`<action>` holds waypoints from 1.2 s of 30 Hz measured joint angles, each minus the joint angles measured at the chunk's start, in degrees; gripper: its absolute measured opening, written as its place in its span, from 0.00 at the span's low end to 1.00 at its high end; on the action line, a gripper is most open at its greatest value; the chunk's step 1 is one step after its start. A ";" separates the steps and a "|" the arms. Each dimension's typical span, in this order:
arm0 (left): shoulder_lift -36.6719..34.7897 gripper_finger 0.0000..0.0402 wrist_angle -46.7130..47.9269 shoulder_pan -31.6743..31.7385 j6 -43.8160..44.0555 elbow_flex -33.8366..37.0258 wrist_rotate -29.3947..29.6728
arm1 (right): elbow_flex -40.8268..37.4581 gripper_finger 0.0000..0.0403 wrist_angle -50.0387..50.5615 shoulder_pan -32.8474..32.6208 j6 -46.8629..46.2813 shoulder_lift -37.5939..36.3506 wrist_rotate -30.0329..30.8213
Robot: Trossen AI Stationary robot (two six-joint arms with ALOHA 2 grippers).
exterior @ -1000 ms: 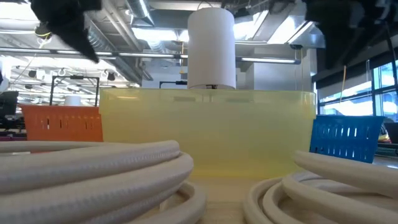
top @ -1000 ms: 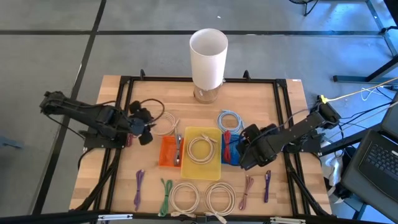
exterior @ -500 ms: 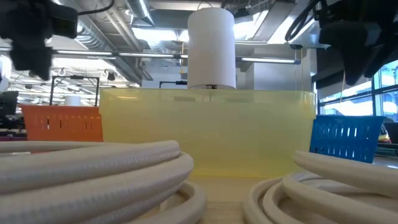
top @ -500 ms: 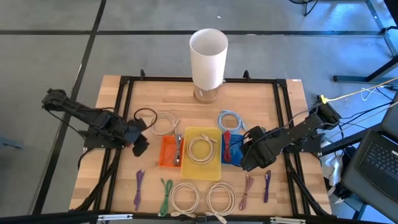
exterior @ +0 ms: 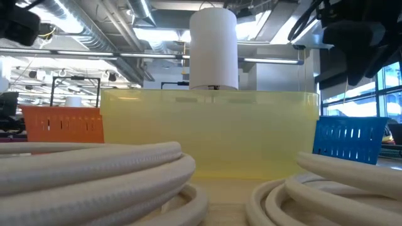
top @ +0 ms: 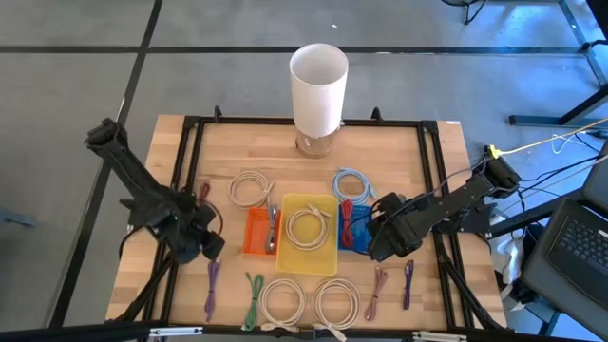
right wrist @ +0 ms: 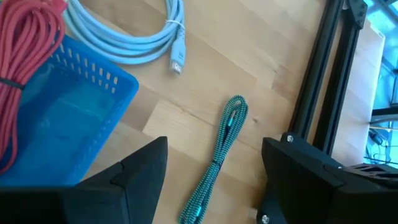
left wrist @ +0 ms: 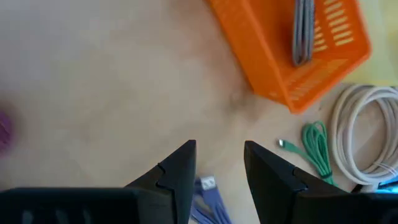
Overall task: Pick & Place USB Port
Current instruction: Put the purple charger cable into the blue bin
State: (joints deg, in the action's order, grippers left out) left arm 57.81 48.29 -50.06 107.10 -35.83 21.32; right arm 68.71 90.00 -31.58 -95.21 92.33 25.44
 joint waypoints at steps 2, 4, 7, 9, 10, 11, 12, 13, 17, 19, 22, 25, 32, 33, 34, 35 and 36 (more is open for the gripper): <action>2.56 0.32 -2.85 -1.75 3.63 0.00 -0.01 | 0.00 0.65 0.02 -0.25 0.95 0.00 0.00; 4.51 0.32 -6.57 -3.00 6.07 0.00 -0.43 | 0.00 0.65 0.00 -0.25 1.24 -0.11 -0.06; 7.34 0.32 -11.40 -4.37 8.32 0.00 0.66 | 0.00 0.65 0.02 -0.25 1.42 -0.22 -0.07; 9.10 0.32 -14.50 -5.10 9.24 0.00 0.90 | 0.00 0.65 0.00 -0.25 2.09 -0.22 -0.06; 10.03 0.32 -15.94 -5.37 9.68 0.00 0.74 | 0.00 0.65 -0.11 -0.25 2.40 -0.22 -0.06; 10.77 0.32 -16.98 -5.73 10.15 0.02 0.51 | 0.00 0.65 -0.44 -0.25 2.54 -0.22 -0.04; 11.45 0.32 -18.05 -6.13 10.75 0.02 0.24 | 0.00 0.65 -0.79 -0.25 2.61 -0.22 0.05; 12.10 0.32 -19.56 -6.50 11.30 0.02 -0.08 | 0.00 0.65 -1.07 -0.25 2.64 -0.22 0.07; 14.33 0.32 -24.35 -8.67 13.39 0.01 -1.36 | 0.00 0.65 -2.82 -0.25 2.81 -0.22 0.24; 15.51 0.32 -25.58 -10.11 15.39 -0.16 -1.20 | 0.00 0.65 -4.06 -0.25 2.90 -0.22 0.24; 18.32 0.31 -25.55 -12.40 19.04 -1.23 -0.94 | 0.00 0.65 -6.08 -0.52 3.22 -0.22 0.11; 21.86 0.29 -25.44 -14.27 22.23 -2.85 -0.98 | 0.00 0.65 -8.47 -1.03 4.37 -0.22 0.00; 29.82 0.24 -26.12 -14.07 23.77 -5.41 -4.77 | 0.00 0.65 -10.13 -1.67 4.36 -0.24 -0.20; 30.56 0.24 -26.34 -13.89 23.79 -5.56 -5.29 | 0.00 0.65 -10.38 -1.66 4.36 -0.24 -0.20; 31.12 0.23 -26.45 -13.77 23.83 -5.76 -6.14 | 0.00 0.65 -10.68 -1.65 4.37 -0.24 -0.20; 31.68 0.23 -26.58 -13.76 23.90 -5.84 -6.60 | 0.00 0.65 -11.01 -1.65 4.37 -0.26 -0.20; 32.01 0.23 -26.64 -13.75 23.95 -5.90 -7.02 | 0.00 0.65 -11.20 -1.65 4.38 -0.26 -0.20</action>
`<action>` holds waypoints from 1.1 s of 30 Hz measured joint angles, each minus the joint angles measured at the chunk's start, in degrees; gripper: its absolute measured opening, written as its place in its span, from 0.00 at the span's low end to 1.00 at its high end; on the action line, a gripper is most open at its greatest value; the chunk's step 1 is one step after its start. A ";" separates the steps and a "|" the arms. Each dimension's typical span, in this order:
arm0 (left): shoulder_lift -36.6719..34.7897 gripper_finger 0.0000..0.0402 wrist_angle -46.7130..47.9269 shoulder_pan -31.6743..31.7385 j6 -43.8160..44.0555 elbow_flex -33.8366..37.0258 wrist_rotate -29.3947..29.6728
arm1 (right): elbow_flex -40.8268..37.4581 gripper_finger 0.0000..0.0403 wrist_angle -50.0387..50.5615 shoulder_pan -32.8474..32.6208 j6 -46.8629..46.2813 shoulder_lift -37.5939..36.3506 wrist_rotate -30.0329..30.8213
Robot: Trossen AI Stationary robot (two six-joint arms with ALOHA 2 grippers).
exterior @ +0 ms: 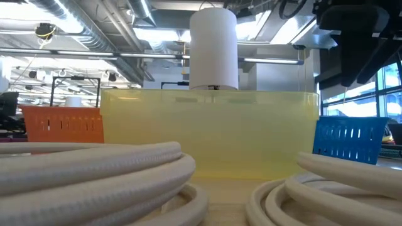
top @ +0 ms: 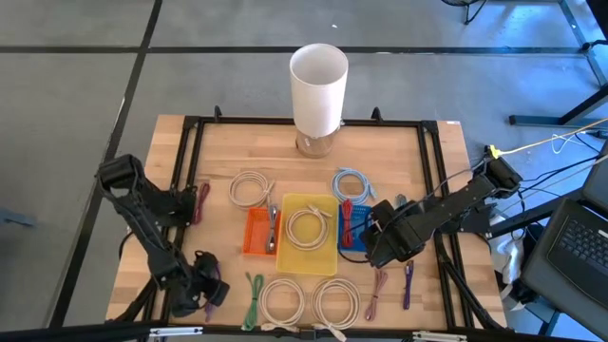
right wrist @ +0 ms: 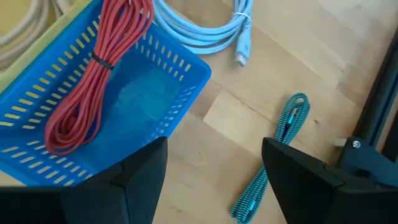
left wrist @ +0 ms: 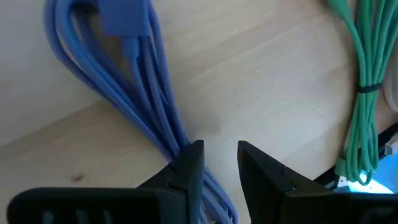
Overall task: Pick & Place USB Port
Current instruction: Put the purple charger cable into the blue bin
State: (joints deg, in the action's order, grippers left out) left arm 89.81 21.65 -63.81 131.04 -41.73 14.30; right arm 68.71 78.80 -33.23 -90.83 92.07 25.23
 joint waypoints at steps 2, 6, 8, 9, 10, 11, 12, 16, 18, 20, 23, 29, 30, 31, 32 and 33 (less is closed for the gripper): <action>-0.07 0.22 -0.16 0.06 -0.23 0.00 -2.07 | 0.00 0.65 0.00 -0.02 -0.01 0.00 -0.02; -2.92 0.21 0.39 -0.93 -3.61 -2.15 -3.48 | 0.00 0.65 0.22 0.00 0.00 -0.02 -0.44; -4.27 0.21 2.27 -0.88 -5.01 -5.48 -0.51 | 0.00 0.65 0.20 0.00 0.00 -0.02 -0.43; -4.38 0.21 5.03 -0.76 -5.04 -7.08 0.59 | 0.00 0.65 0.14 0.00 0.00 -0.03 -0.37; -4.18 0.21 8.38 -0.70 -4.88 -8.52 1.07 | 0.00 0.65 -0.02 0.00 0.00 -0.04 -0.08; -3.90 0.21 11.92 -0.81 -4.41 -9.60 0.70 | 0.00 0.65 -0.28 0.00 0.00 -0.04 0.26; -3.57 0.21 14.55 -0.89 -3.90 -10.66 0.12 | 0.00 0.65 -0.41 0.00 0.00 -0.04 0.37; -2.23 0.21 20.11 -1.12 -0.44 -12.10 -4.36 | 0.00 0.65 -0.38 -0.04 0.00 -0.04 0.44; -1.06 0.21 20.56 -1.19 -0.24 -11.99 -5.38 | 0.00 0.65 -0.37 -0.15 0.01 -0.04 0.22; -0.38 0.21 20.16 -0.71 -0.17 -12.13 -5.46 | 0.00 0.65 -0.39 -0.48 0.00 -0.04 0.20; 1.75 0.21 21.32 0.19 -0.54 -12.07 -7.97 | 0.00 0.65 -0.42 -0.90 0.00 -0.04 0.20; 6.47 0.17 22.44 0.86 -1.84 -12.29 -14.93 | 0.00 0.65 -0.86 -1.88 0.00 -0.04 0.13; 7.14 0.17 22.39 0.87 -1.91 -12.33 -15.37 | 0.00 0.65 -0.85 -1.97 0.00 -0.04 0.13; 7.78 0.16 22.27 0.87 -2.03 -12.33 -15.56 | 0.00 0.65 -0.85 -2.05 -0.02 -0.04 0.15; 8.27 0.16 22.23 0.88 -2.16 -12.36 -15.58 | 0.00 0.65 -0.85 -2.09 -0.02 -0.04 0.15; 8.77 0.16 22.22 1.00 -2.20 -12.39 -15.67 | 0.00 0.65 -0.87 -2.10 -0.02 -0.04 0.15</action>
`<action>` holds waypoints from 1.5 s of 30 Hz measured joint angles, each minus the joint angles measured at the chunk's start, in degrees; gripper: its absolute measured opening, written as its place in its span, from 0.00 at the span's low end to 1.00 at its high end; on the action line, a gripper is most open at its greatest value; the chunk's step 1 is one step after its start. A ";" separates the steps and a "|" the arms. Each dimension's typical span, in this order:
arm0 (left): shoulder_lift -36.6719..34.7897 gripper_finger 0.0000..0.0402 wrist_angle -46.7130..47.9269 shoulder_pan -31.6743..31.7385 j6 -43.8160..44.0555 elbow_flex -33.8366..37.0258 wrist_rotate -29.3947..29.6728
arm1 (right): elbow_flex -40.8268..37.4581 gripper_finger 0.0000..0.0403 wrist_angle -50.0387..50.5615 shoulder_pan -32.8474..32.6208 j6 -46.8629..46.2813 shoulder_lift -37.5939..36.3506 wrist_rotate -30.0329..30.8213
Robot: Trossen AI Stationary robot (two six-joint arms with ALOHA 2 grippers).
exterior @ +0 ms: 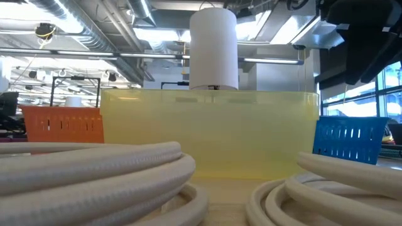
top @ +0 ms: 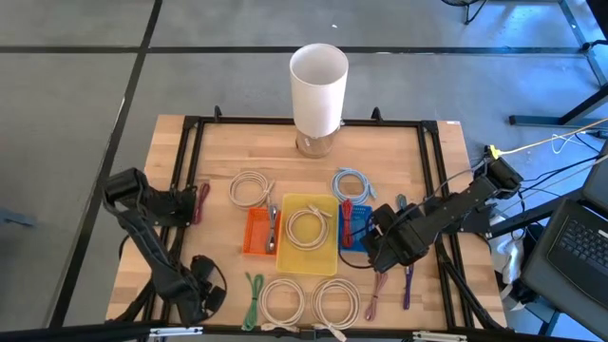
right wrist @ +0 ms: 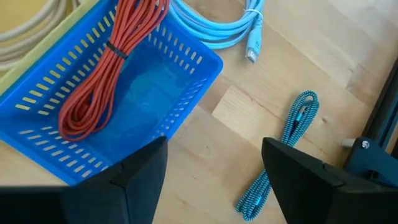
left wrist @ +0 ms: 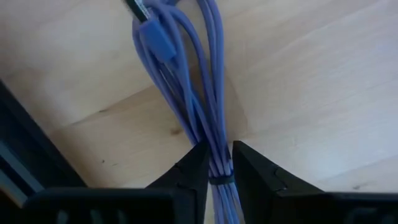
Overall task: Pick & Place USB Port
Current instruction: Put the purple charger cable into the blue bin
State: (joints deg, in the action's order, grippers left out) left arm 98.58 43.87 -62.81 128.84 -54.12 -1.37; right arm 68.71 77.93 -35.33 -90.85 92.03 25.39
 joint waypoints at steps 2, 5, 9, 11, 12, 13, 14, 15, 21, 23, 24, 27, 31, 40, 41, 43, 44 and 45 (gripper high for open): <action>0.68 0.16 0.01 0.09 0.02 -0.01 -0.35 | 0.00 0.65 -0.27 0.00 0.00 0.00 0.00; 1.11 0.16 -0.05 0.09 -0.24 -0.01 -0.68 | 0.00 0.65 -0.48 0.00 -0.02 0.00 0.10; 1.34 0.17 0.07 0.02 -0.79 0.06 -0.10 | 0.00 0.65 -1.05 0.00 -0.04 0.00 0.33; 1.43 0.17 0.34 0.00 -0.82 0.04 0.30 | 0.00 0.65 -1.12 0.00 -0.04 0.00 0.33; 1.56 0.16 0.46 -0.04 -0.91 0.02 0.45 | 0.00 0.65 -1.31 0.00 -0.07 0.00 0.33; 1.73 0.16 0.73 -0.04 -1.16 -0.07 0.52 | 0.00 0.65 -1.46 0.00 -0.07 0.00 0.34; 1.77 0.16 1.04 -0.05 -1.19 -0.09 0.57 | 0.00 0.65 -1.46 0.00 -0.07 0.00 0.35; 1.97 0.15 1.25 -0.06 -1.20 -0.15 0.52 | 0.00 0.65 -1.44 0.00 -0.07 0.00 0.35; 2.08 0.03 1.60 -0.08 -2.99 -0.33 1.23 | 0.00 0.65 -1.44 0.00 -0.07 0.00 0.50; 2.18 0.02 2.26 -0.19 -4.49 -0.97 2.59 | 0.00 0.65 -1.44 0.00 -0.07 0.00 0.51; 2.25 0.02 2.75 -0.27 -5.91 -1.48 3.82 | 0.00 0.65 -1.44 0.00 -0.07 0.00 0.50; 1.89 0.01 4.40 -0.50 -12.01 -3.01 9.94 | 0.00 0.65 -1.43 0.00 -0.04 0.00 0.52; 0.63 0.01 7.48 -0.49 -16.75 -6.99 22.67 | 0.00 0.65 -1.42 0.00 -0.02 0.00 0.52; -1.64 0.01 21.04 -2.56 -26.17 -17.21 42.43 | 0.00 0.65 -1.76 -1.03 -0.04 0.00 0.39; -1.58 0.01 20.36 -2.76 -29.31 -17.38 47.48 | 0.00 0.65 -2.34 -1.07 -0.04 0.00 0.73; -1.59 0.01 19.15 -2.83 -34.89 -17.57 57.67 | 0.01 0.65 -4.12 -1.07 0.13 0.00 1.88; -1.59 0.01 19.22 -2.70 -36.95 -17.60 61.51 | 0.02 0.65 -5.28 -1.07 0.87 0.00 2.31; -1.59 0.01 19.41 -2.42 -38.76 -17.50 64.87 | 0.00 0.65 -6.76 -1.07 1.86 0.00 2.83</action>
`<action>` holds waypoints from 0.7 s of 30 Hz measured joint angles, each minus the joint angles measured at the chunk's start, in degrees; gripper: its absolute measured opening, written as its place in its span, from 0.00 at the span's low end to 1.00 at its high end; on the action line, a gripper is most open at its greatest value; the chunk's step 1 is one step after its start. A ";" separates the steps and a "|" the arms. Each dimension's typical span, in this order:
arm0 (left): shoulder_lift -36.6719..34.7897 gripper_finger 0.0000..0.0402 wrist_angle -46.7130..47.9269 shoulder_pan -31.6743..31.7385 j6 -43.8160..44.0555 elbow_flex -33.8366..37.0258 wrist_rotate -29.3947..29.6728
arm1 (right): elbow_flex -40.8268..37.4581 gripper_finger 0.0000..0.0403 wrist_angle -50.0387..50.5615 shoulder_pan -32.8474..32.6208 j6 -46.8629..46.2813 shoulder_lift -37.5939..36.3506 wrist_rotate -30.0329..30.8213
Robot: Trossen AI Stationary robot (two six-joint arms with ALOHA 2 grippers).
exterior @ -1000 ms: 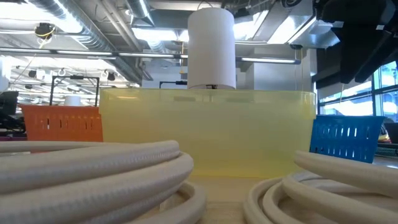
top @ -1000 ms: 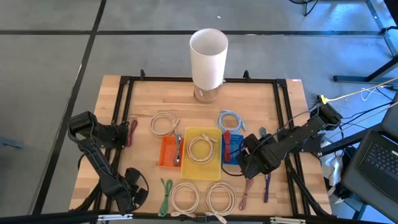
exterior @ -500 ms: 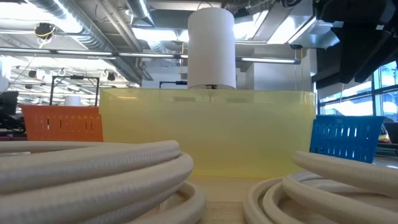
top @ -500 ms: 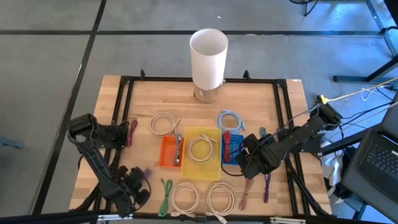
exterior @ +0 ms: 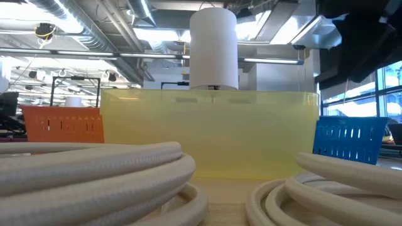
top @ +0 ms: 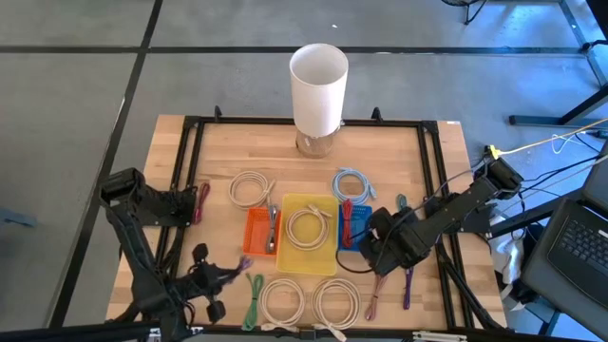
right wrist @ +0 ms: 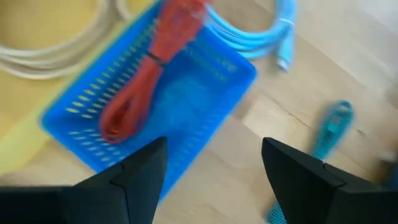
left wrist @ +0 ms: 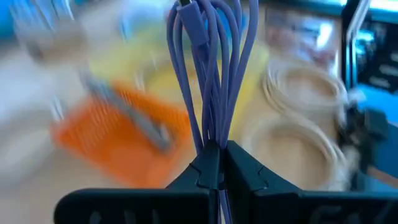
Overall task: Pick & Place USB Port
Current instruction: Put the purple charger cable into the blue bin
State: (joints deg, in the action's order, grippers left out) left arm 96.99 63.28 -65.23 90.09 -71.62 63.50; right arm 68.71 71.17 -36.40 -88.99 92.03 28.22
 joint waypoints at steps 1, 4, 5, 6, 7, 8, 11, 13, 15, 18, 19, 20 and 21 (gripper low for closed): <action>0.00 0.01 0.28 0.36 -1.45 0.20 3.20 | 0.02 0.65 -1.74 0.00 1.47 0.00 0.33; -0.27 0.01 1.31 2.07 -3.01 1.02 10.18 | 0.02 0.65 -8.04 -0.02 7.14 0.00 1.59; -0.62 0.01 1.42 2.87 -3.02 1.65 10.85 | 0.02 0.65 -10.46 -0.05 9.38 0.02 2.14; -1.09 0.01 1.55 3.92 -3.06 2.43 11.35 | 0.02 0.65 -13.14 -0.08 11.77 0.02 2.62; -1.59 0.01 1.46 4.95 -3.02 3.15 11.59 | 0.02 0.65 -16.05 -0.12 14.50 0.02 3.36; -2.17 0.01 1.40 6.10 -3.04 3.68 11.77 | 0.02 0.65 -19.22 -0.18 17.60 0.02 4.08; -3.67 0.01 0.77 9.41 -6.37 4.14 11.83 | 0.02 0.65 -30.01 -0.24 27.75 0.02 6.34; -5.02 0.01 -1.90 11.63 -11.60 4.18 11.77 | 0.03 0.65 -37.72 -0.22 35.24 0.02 6.95; -6.71 0.01 -7.05 13.95 -19.89 4.18 10.93 | 0.04 0.65 -44.96 -0.22 42.58 0.02 6.97; -8.72 0.01 -18.27 17.97 -37.23 4.18 5.86 | 0.09 0.65 -53.20 -0.22 51.22 0.02 6.94; -9.31 0.01 -22.74 19.35 -43.69 4.18 3.68 | 0.09 0.65 -55.32 -0.22 53.31 0.02 6.94; -9.80 0.01 -27.25 20.76 -50.13 4.18 1.67 | 0.09 0.65 -56.93 -0.22 55.17 0.02 6.92; -10.14 0.01 -31.73 22.22 -56.12 4.17 -0.37 | 0.09 0.65 -58.42 -0.22 56.76 0.02 6.94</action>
State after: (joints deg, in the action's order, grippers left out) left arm 86.85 31.55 -43.01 33.97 -67.45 63.13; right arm 68.79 12.75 -36.62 -32.23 92.05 35.16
